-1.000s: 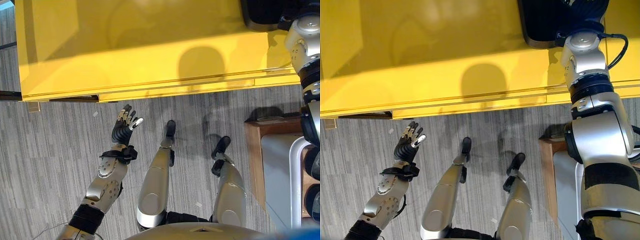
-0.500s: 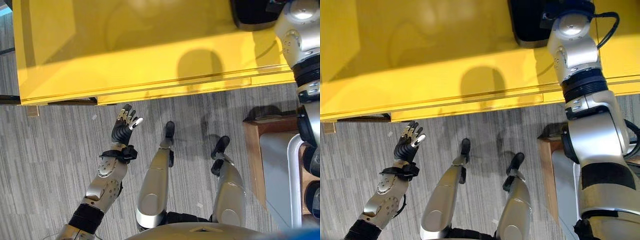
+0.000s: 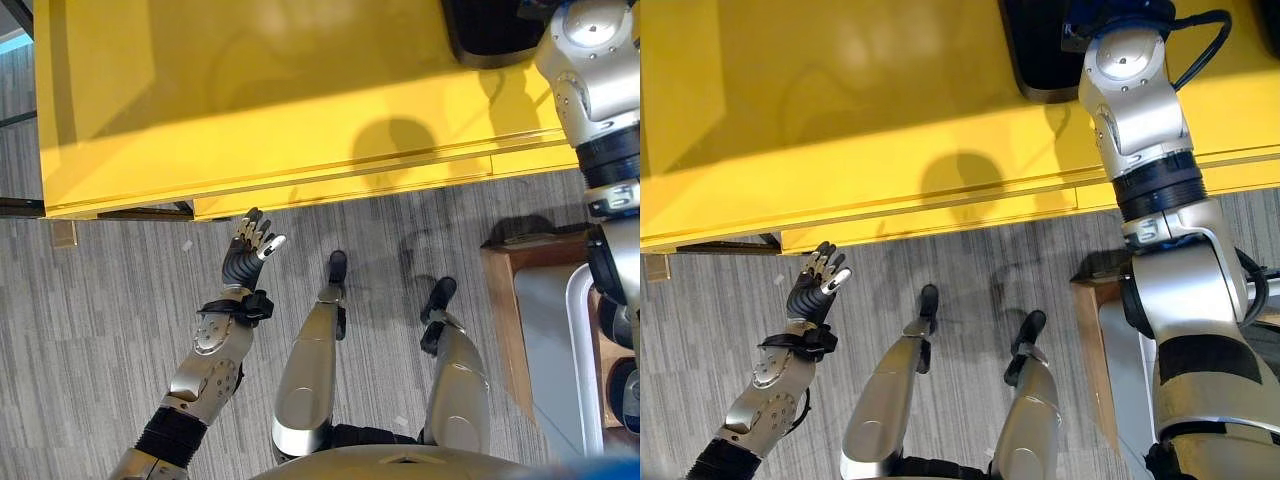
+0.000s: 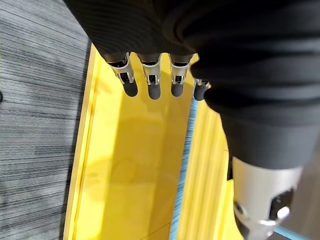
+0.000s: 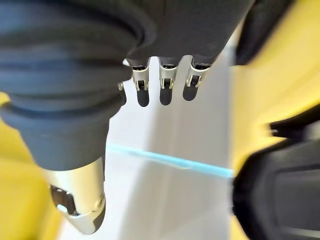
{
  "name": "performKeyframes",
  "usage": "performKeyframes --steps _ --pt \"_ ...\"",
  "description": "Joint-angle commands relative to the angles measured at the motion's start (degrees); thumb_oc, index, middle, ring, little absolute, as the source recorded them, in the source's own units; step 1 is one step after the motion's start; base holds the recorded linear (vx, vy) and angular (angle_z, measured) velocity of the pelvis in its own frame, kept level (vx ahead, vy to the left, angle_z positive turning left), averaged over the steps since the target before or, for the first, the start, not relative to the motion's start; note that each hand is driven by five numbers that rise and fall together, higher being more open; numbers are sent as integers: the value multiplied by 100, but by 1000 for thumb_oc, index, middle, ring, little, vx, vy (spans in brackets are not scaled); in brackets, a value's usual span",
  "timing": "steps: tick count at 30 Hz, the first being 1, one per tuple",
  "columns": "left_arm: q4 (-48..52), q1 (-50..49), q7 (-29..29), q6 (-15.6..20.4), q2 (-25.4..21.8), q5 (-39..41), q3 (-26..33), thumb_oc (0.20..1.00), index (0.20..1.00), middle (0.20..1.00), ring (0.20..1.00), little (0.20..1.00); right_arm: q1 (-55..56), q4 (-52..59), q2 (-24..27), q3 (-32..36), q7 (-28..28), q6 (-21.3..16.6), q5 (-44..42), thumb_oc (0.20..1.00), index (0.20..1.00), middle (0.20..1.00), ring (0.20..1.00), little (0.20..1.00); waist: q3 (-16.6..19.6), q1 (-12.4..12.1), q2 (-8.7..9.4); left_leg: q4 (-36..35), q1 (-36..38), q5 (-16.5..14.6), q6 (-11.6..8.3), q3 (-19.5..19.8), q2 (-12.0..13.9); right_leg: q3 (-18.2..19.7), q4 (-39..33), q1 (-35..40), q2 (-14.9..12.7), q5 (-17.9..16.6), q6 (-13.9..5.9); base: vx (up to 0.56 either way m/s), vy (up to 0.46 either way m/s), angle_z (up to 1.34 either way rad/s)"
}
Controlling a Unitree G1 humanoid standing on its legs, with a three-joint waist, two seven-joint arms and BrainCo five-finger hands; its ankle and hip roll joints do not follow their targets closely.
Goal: Move parts from the plastic box to the shelf.
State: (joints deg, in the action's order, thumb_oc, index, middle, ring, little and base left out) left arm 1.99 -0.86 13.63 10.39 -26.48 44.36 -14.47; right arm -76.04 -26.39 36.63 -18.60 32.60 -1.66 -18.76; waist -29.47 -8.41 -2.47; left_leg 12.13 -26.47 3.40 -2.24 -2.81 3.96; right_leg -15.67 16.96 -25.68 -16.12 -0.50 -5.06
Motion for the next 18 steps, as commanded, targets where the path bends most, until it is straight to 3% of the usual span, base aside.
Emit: performKeyframes --steps 1,7,9,13,15,18 --pt "232 -273 -96 164 -220 -78 -30 1000 1000 1000 1000 1000 534 541 58 144 136 -269 647 1000 1000 1000 1000 1000 488 30 78 -86 48 56 -185 -5 195 191 391 354 9 506 -147 0 0 0" --pt "235 -361 -127 81 -151 -167 13 1000 1000 1000 1000 1000 1828 1793 -433 565 -34 -324 1098 1000 1000 1000 1000 1000 579 136 64 -213 345 89 -166 1 258 220 323 552 71 520 -141 -2 -2 -3" --pt "227 -463 -146 2 -92 -239 70 1000 1000 1000 1000 1000 2649 2323 -810 733 -171 -413 1179 1000 1000 1000 1000 1000 651 198 74 -349 553 147 -159 -30 328 253 245 663 147 509 -137 1 -21 -20" --pt "216 -604 -175 -86 10 -302 109 1000 1000 1000 1000 1000 3703 2905 -1178 857 -444 -542 974 1000 1000 1000 1000 1000 784 300 70 -533 801 240 -200 -53 404 202 72 910 191 492 -146 18 -21 -11" --pt "163 -772 -159 -213 226 -474 182 1000 1000 1000 1000 1000 5161 3400 -1690 882 -791 -680 587 1000 1000 1000 1000 1000 1039 492 55 -941 1213 424 -303 -138 531 138 -314 1284 304 416 -178 32 -21 -5" --pt "148 -863 -185 -281 381 -664 338 1000 1000 1000 1000 1000 6038 3754 -1689 1033 -1026 -696 485 1000 1000 1000 1000 1000 1260 655 66 -1233 1525 553 -415 -224 642 96 -641 1602 423 357 -196 41 -57 -11"
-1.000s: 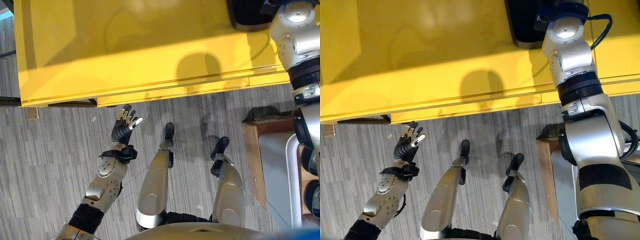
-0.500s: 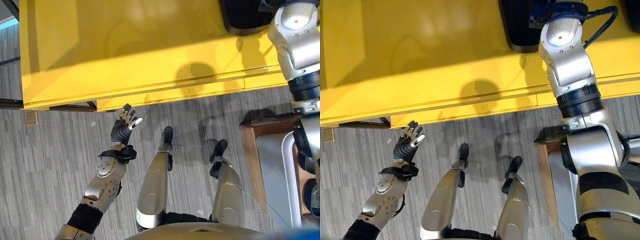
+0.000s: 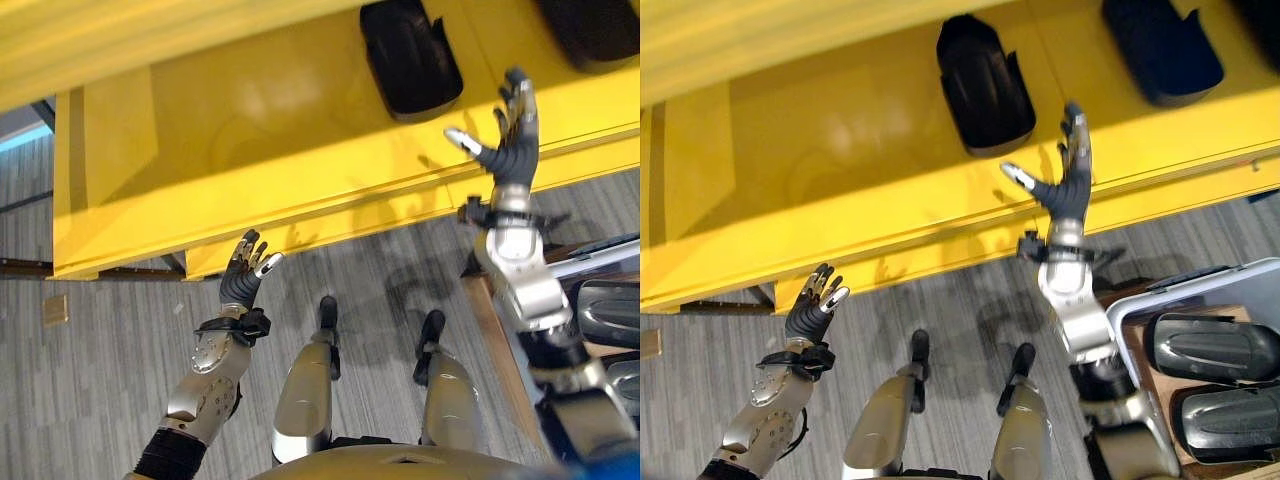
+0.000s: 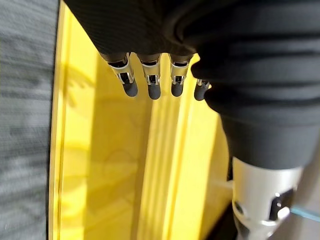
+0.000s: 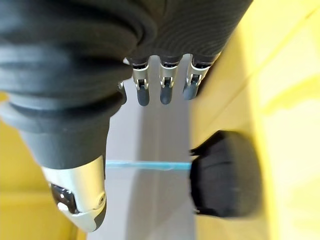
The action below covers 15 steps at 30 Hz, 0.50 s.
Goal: Move parts from the plastic box to the shelf.
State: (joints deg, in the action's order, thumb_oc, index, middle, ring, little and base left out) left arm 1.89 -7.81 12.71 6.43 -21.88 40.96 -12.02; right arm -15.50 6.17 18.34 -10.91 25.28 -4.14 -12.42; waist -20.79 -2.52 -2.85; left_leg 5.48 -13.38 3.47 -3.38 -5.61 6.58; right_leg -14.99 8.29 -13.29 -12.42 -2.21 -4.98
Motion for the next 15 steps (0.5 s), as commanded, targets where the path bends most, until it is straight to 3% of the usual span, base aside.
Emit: performKeyframes --steps 1,6,10,13,15 --pt "165 -222 -105 107 -33 -381 156 1000 1000 1000 1000 1000 225 541 126 302 -366 -473 -254 1000 1000 1000 1000 1000 469 114 102 -642 312 578 -328 34 421 35 146 440 103 520 -205 32 -67 -12" --pt "169 -457 -150 74 145 -537 382 1000 1000 1000 1000 1000 1112 807 69 559 -546 -518 -318 1000 1000 1000 1000 1000 778 309 59 -818 647 707 -438 -126 640 115 -33 714 302 545 -165 34 -78 -15" --pt "118 -607 -212 8 294 -653 460 1000 1000 1000 1000 1000 1576 913 83 697 -708 -567 -467 1000 1000 1000 1000 1000 912 489 11 -789 988 780 -479 -291 959 273 334 767 558 871 6 5 -116 -23" --pt "84 -737 -231 -23 412 -679 461 1000 1000 1000 1000 1000 1756 950 146 719 -780 -579 -503 1000 1000 1000 1000 1000 950 597 -53 -807 1213 979 -484 -446 1233 424 780 681 795 1116 148 -24 -192 -40" --pt "29 -783 -217 -15 508 -691 455 1000 1000 1000 1000 1000 1796 937 216 722 -785 -624 -569 1000 1000 1000 1000 1000 906 667 -82 -855 1281 1306 -517 -448 1452 599 1120 513 1035 1293 288 -98 -246 -35"
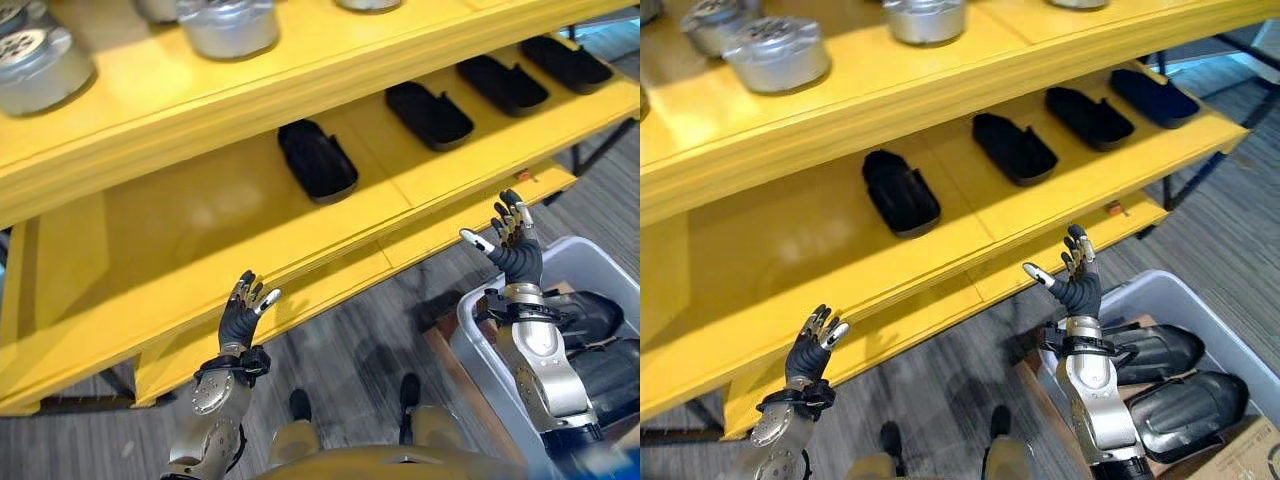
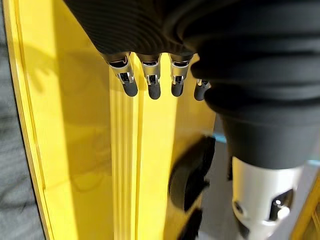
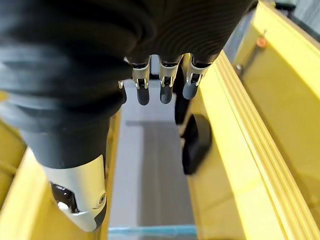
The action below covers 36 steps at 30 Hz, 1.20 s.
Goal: Move parts from the plastic box to the shelf.
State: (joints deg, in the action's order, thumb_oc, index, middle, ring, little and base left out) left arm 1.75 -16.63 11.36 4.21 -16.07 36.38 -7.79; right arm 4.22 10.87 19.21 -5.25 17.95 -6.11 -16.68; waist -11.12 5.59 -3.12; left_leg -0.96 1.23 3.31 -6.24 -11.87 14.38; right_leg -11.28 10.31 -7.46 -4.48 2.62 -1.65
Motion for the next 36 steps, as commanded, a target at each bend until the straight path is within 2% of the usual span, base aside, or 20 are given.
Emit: performKeyframes --steps 1,3,4,6,8,9,10,11,12,13,14,15,18,23,31,34,36 --pt "27 90 -77 208 -46 -241 22 1000 1000 1000 1000 1000 -186 462 146 136 -66 -435 -159 1000 1000 1000 1000 1000 -60 -137 -48 -215 -184 1384 -226 178 713 271 928 -96 295 810 -12 -89 -194 -42" --pt "-1 84 -69 214 -6 -235 40 1000 1000 1000 1000 1000 -191 456 180 134 -67 -435 -131 1000 1000 1000 1000 1000 -48 -140 -32 -224 -186 1456 -219 192 741 326 878 -98 367 815 12 -37 -188 -54" --pt "-33 91 -68 233 44 -198 63 1000 1000 1000 1000 1000 -197 358 217 121 -69 -424 -229 1000 1000 1000 1000 1000 -29 -191 -1 -65 -271 1505 -142 316 675 431 710 -59 431 722 44 -29 -277 -46" --pt "-18 72 -90 268 56 -160 97 1000 1000 1000 1000 1000 -243 352 293 79 -103 -412 -199 1000 1000 1000 1000 1000 -33 -310 75 194 -457 1450 5 794 294 546 288 75 438 547 43 18 -211 -47" --pt "36 7 -120 270 69 -181 147 1000 1000 1000 1000 1000 -258 264 264 -25 -224 -417 -361 1000 1000 1000 1000 1000 15 -427 186 409 -697 944 187 1055 -341 640 -240 289 442 312 17 90 -218 -75" --pt "86 -107 -160 276 76 -164 206 1000 1000 1000 1000 1000 -195 321 268 -43 -287 -383 -402 1000 1000 1000 1000 1000 -7 -460 214 492 -670 491 299 1063 -730 774 -425 404 473 197 -15 79 -151 -31" --pt "86 -106 -160 275 76 -164 207 1000 1000 1000 1000 1000 -195 321 268 -43 -287 -383 -403 1000 1000 1000 1000 1000 10 -465 211 491 -692 502 299 1060 -726 777 -437 385 478 178 -14 63 -111 -19" --pt "89 -158 -166 289 73 -157 189 1000 1000 1000 1000 1000 -149 290 244 -94 -354 -382 -478 1000 1000 1000 1000 1000 -12 -501 185 577 -726 254 389 1187 -1122 866 -575 462 502 96 -15 33 -47 -34" --pt "96 -190 -166 294 86 -160 183 1000 1000 1000 1000 1000 -110 321 233 -87 -386 -372 -479 1000 1000 1000 1000 1000 -7 -502 169 616 -720 144 440 1247 -1306 917 -620 467 518 65 -23 39 -44 -61" --pt "96 -193 -166 295 86 -160 181 1000 1000 1000 1000 1000 -104 325 234 -86 -387 -370 -479 1000 1000 1000 1000 1000 -13 -503 168 630 -715 130 444 1245 -1308 918 -622 479 517 69 -27 46 4 -64" --pt "83 -223 -184 289 108 -164 155 1000 1000 1000 1000 1000 -45 284 191 -106 -441 -376 -540 1000 1000 1000 1000 1000 1 -541 123 663 -736 27 503 1528 -1695 1018 -673 482 558 9 -30 34 11 -53" --pt "83 -224 -184 290 108 -165 153 1000 1000 1000 1000 1000 -42 286 192 -105 -442 -375 -540 1000 1000 1000 1000 1000 -6 -538 122 675 -731 16 506 1531 -1698 1014 -675 495 555 15 -33 40 15 -35" --pt "136 -242 -207 316 133 -227 162 1000 1000 1000 1000 1000 -96 221 121 -160 -483 -340 -495 1000 1000 1000 1000 1000 44 -625 52 613 -879 66 546 2279 -2197 1395 -761 488 687 -75 -59 48 32 -46" --pt "83 -208 -218 297 118 -192 32 1000 1000 1000 1000 1000 186 296 -13 -56 -527 -305 -605 1000 1000 1000 1000 1000 267 -433 11 84 -486 99 661 2059 -2018 1450 -973 660 700 -145 -95 76 89 -38" --pt "100 -425 -233 215 70 -172 139 1000 1000 1000 1000 1000 363 338 -109 -62 -647 -199 -755 1000 1000 1000 1000 1000 336 -436 72 -30 -253 -67 845 1743 -2008 1797 -1024 734 684 -275 -244 23 103 -26" --pt "120 -414 -230 202 -58 -220 176 1000 1000 1000 1000 1000 336 376 -144 -78 -671 -162 -734 1000 1000 1000 1000 1000 269 -388 109 -14 -294 -143 933 1459 -1992 2094 -826 439 721 -386 -387 -65 154 -56" --pt "90 -364 -192 217 -123 -259 198 1000 1000 1000 1000 1000 222 332 -177 -173 -673 -155 -717 1000 1000 1000 1000 1000 201 -417 128 -28 -310 -163 971 1310 -1966 2151 -605 233 762 -412 -488 -108 104 -71"
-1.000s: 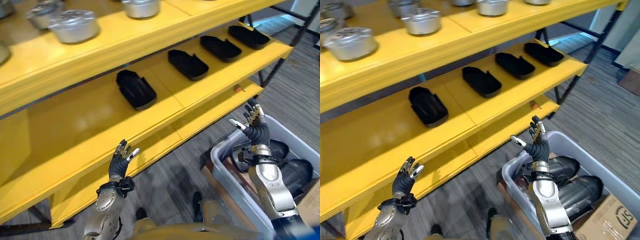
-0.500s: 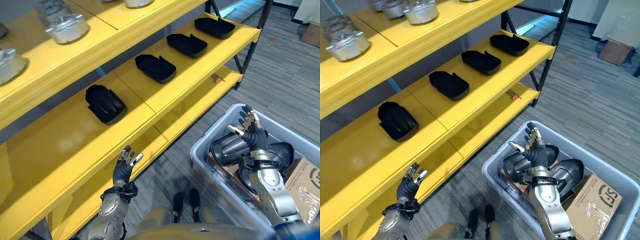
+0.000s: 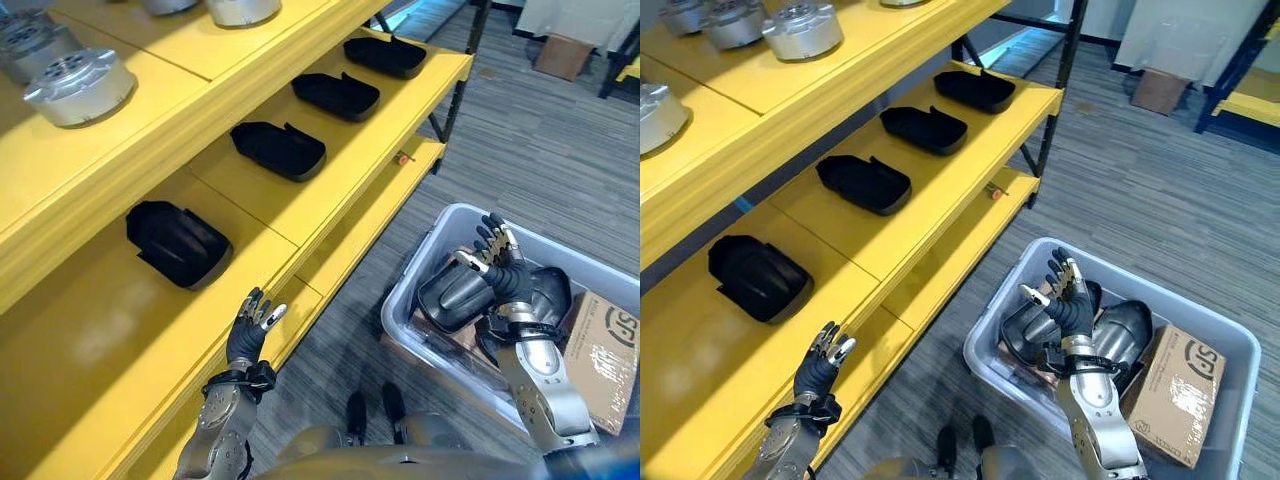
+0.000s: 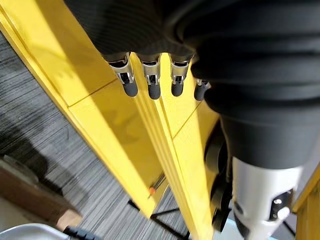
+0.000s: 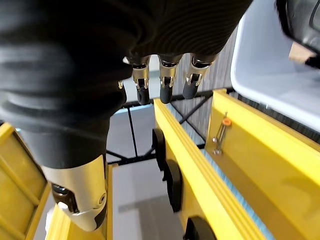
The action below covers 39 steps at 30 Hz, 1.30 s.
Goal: Move parts from the plastic box to the shelf.
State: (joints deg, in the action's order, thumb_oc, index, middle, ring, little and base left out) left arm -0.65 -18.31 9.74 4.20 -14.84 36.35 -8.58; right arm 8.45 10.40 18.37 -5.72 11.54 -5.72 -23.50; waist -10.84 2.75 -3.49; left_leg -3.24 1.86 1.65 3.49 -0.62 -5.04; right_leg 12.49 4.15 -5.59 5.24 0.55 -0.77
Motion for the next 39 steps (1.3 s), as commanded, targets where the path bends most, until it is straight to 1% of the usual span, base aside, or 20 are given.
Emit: performKeyframes --steps 1,2,3,4,7,12,18,21,23,24,26,27,29,30,31,32,33,34,36,39 --pt "379 -208 52 271 -320 -254 416 1000 1000 1000 1000 1000 -471 363 -90 -274 -20 -202 145 1000 1000 1000 1000 1000 111 -352 131 121 -382 -21 -22 -134 111 -985 298 -194 -485 -161 -694 -97 46 -106" --pt "380 -206 52 271 -320 -254 419 1000 1000 1000 1000 1000 -475 361 -92 -275 -19 -202 145 1000 1000 1000 1000 1000 119 -355 134 120 -398 -11 -24 -139 112 -980 294 -210 -483 -174 -693 -100 8 -205" --pt "449 -296 54 310 -367 -237 584 1000 1000 1000 1000 1000 -647 307 -108 -402 -43 -200 225 1000 1000 1000 1000 1000 112 -518 43 -5 -290 -21 -102 -426 320 -2199 304 -204 -1107 -147 -686 -32 -14 -199" --pt "450 -367 52 315 -347 -196 640 1000 1000 1000 1000 1000 -732 236 -138 -465 -52 -181 182 1000 1000 1000 1000 1000 127 -595 8 -87 -194 -35 -135 -563 416 -2672 267 -138 -1407 -198 -668 -22 -16 -161" --pt "443 -439 50 280 -299 -160 693 1000 1000 1000 1000 1000 -832 184 -143 -489 -51 -92 260 1000 1000 1000 1000 1000 125 -620 8 -168 -61 -62 -132 -659 445 -2904 290 -109 -1648 -381 -733 36 -4 -94" --pt "381 -472 60 227 -115 -106 744 1000 1000 1000 1000 1000 -821 300 -71 -400 -78 26 365 1000 1000 1000 1000 1000 224 -611 235 -176 35 -174 -164 -761 338 -2903 -334 106 -1769 -723 -914 14 -83 -13" --pt "281 -316 13 174 -15 -185 659 1000 1000 1000 1000 1000 -612 507 42 -133 -61 -39 298 1000 1000 1000 1000 1000 304 -485 397 -105 147 -190 -364 -780 628 -2801 -619 381 -1397 -575 -783 85 -204 -6" --pt "240 -228 -23 100 34 -190 587 1000 1000 1000 1000 1000 -410 602 102 90 -66 -89 195 1000 1000 1000 1000 1000 366 -343 384 56 187 -182 -571 -818 919 -2765 -646 522 -1162 -330 -617 103 -242 -1" --pt "238 -202 -38 99 32 -209 569 1000 1000 1000 1000 1000 -397 595 120 115 -59 -97 182 1000 1000 1000 1000 1000 355 -320 383 174 131 -200 -607 -816 965 -2762 -648 525 -1128 -292 -588 30 -147 -6" --pt "235 -194 -61 95 37 -222 553 1000 1000 1000 1000 1000 -372 613 137 145 -62 -97 198 1000 1000 1000 1000 1000 338 -294 378 312 76 -218 -641 -825 1004 -2762 -660 538 -1101 -265 -553 10 -235 -8" --pt "222 -156 -117 119 80 -247 516 1000 1000 1000 1000 1000 -292 653 206 223 -65 -169 129 1000 1000 1000 1000 1000 127 -249 388 1763 -507 -216 -760 -686 1151 -2672 -726 660 -944 -129 -345 -12 -282 8" --pt "222 -156 -117 119 80 -247 516 1000 1000 1000 1000 1000 -292 653 207 223 -65 -169 129 1000 1000 1000 1000 1000 129 -247 387 1767 -511 -218 -761 -684 1152 -2673 -726 659 -943 -129 -344 -40 -187 8" --pt "175 -134 -102 140 102 -239 470 1000 1000 1000 1000 1000 -271 640 238 214 -77 -194 81 1000 1000 1000 1000 1000 -70 -318 405 2575 -931 28 -801 -225 905 -2606 -778 673 -928 -138 -249 -36 -85 -1" --pt "172 -145 -106 128 114 -230 453 1000 1000 1000 1000 1000 -235 638 244 235 -71 -191 97 1000 1000 1000 1000 1000 -90 -318 415 2478 -1039 50 -772 -127 844 -2595 -819 670 -929 -127 -242 55 -7 -28" --pt "177 -217 -121 105 122 -216 464 1000 1000 1000 1000 1000 -185 617 207 250 -56 -190 36 1000 1000 1000 1000 1000 -84 -305 439 1750 -1050 3 -709 -78 1015 -2523 -880 676 -962 -128 -320 174 161 -62" --pt "176 -246 -98 117 63 -274 454 1000 1000 1000 1000 1000 -111 559 200 287 -20 -212 -4 1000 1000 1000 1000 1000 -119 -274 393 662 -1186 664 -861 103 1564 -2379 -841 602 -1024 -82 -416 170 163 -45" --pt "174 -245 -98 119 64 -275 452 1000 1000 1000 1000 1000 -110 560 202 288 -19 -211 -4 1000 1000 1000 1000 1000 -118 -276 391 616 -1163 691 -866 99 1568 -2377 -834 598 -1021 -77 -413 174 282 -21" --pt "134 -197 -103 153 45 -360 441 1000 1000 1000 1000 1000 -133 533 259 315 18 -228 36 1000 1000 1000 1000 1000 -128 -245 249 170 -1161 993 -1039 121 1683 -2250 -904 592 -1038 -54 -492 103 214 -20" --pt "108 -198 -204 219 135 -303 398 1000 1000 1000 1000 1000 -29 524 188 317 -34 -212 83 1000 1000 1000 1000 1000 -63 -177 -15 -137 -837 784 -1084 -320 1693 -1919 -915 367 -1140 -167 -626 191 534 -89" --pt "158 -153 -193 299 -56 -364 438 1000 1000 1000 1000 1000 -67 495 95 248 -70 -170 60 1000 1000 1000 1000 1000 -195 -154 48 94 -814 522 -958 -767 1479 -1609 -915 166 -1455 -428 -866 108 424 -113"
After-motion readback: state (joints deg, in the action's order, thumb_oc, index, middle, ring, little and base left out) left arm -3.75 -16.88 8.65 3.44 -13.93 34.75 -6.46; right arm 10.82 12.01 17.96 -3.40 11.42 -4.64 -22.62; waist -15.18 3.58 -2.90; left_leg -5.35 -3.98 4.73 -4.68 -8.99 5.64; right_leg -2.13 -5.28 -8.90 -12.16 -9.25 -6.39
